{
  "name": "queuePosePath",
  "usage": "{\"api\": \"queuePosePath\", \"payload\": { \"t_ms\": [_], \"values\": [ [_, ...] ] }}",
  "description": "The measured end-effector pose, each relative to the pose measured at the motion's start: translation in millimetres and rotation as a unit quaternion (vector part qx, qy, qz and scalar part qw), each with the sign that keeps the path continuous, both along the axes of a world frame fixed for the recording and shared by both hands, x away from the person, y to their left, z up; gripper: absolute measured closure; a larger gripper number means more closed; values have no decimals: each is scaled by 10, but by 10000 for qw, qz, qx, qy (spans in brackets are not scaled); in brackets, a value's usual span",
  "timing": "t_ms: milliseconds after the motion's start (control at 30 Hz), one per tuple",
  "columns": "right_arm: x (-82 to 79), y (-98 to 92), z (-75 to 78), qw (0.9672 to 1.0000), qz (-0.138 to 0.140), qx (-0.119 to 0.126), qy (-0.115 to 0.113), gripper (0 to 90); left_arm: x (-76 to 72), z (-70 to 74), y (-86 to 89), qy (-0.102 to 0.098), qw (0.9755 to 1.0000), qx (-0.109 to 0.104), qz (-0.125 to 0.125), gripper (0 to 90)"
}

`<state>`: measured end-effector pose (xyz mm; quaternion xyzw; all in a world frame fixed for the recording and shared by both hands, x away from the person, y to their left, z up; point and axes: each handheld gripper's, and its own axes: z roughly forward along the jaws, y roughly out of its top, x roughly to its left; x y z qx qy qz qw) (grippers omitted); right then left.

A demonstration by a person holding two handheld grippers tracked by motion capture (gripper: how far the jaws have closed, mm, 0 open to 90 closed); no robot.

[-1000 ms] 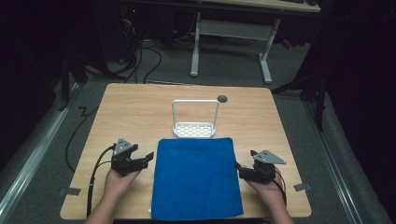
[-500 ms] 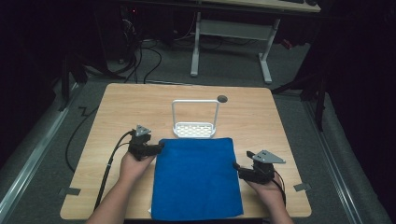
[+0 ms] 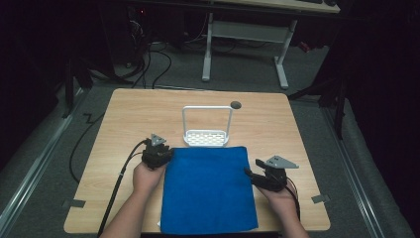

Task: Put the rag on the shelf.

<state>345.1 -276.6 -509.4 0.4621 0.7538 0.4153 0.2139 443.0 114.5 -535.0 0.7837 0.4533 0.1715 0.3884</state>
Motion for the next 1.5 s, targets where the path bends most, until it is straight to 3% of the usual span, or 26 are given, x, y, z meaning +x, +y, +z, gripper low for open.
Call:
{"api": "queuePosePath", "payload": {
  "t_ms": [100, 233, 400, 600, 700, 767, 933, 1100, 1233, 1300, 1433, 1500],
  "values": [
    [156, 53, -8, 9996, -131, 98, 209, 455, -2, -2, -7, -2, 9999, 2, -101, 799],
    [409, 147, -52, 9985, -328, -215, 377, 488, -18, -1, -33, -74, 9997, 125, -204, 862],
    [721, 151, -111, 9949, -537, -111, 841, 503, -3, -1, -14, -10, 9998, 38, -217, 868],
    [903, 220, -145, 9931, -576, -351, 958, 512, -1, -1, -10, -3, 9998, 34, -219, 868],
    [921, 276, -142, 9929, -536, -554, 905, 631, -1, 0, -9, -5, 9998, 38, -205, 866],
    [908, 305, -144, 9930, -462, -701, 836, 657, -4, 0, -11, -13, 9998, 49, -194, 866],
    [877, 328, -133, 9933, -239, -714, 882, 860, -7, 1, -4, -2, 9999, 36, -168, 862],
    [785, 402, -112, 9945, -177, -806, 639, 874, -35, 7, 25, -94, 9998, -111, -158, 865],
    [641, 433, -69, 9981, -151, -544, 247, 875, -48, 12, 30, -102, 9994, -143, -290, 866],
    [567, 423, -64, 9991, -185, -372, 117, 875, -95, 26, 26, -315, 9989, -71, -327, 866],
    [478, 369, -42, 9997, -188, -142, -30, 874, -195, 59, 49, -483, 9978, -282, -342, 867],
    [435, 358, 13, 9997, -165, -134, -133, 874, -244, 93, 76, -703, 9966, -352, -248, 868]
  ]
}}
